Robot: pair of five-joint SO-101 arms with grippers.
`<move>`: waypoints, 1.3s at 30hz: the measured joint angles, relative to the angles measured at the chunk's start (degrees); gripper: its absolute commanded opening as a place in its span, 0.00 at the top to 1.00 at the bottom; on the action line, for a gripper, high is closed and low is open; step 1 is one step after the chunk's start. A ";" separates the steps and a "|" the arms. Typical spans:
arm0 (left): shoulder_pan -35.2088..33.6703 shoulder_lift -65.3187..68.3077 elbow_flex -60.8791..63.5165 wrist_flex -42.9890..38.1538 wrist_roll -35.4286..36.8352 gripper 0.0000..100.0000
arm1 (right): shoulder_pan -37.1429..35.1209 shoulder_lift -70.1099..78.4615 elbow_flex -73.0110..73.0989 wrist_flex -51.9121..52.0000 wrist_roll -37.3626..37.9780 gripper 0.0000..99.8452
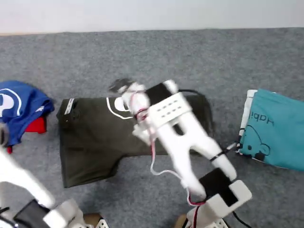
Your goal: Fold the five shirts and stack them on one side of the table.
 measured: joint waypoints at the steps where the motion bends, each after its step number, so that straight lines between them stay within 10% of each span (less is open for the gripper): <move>1: -1.93 0.97 0.00 -0.70 -0.35 0.92 | -1.58 1.58 0.00 -0.62 0.44 0.88; 15: -9.32 9.93 0.00 -4.31 -2.81 0.92 | -24.88 23.65 -17.14 -2.55 4.84 0.77; 39: -9.32 11.16 0.00 -6.42 -2.81 0.92 | -30.86 43.52 -33.58 -1.85 7.91 0.81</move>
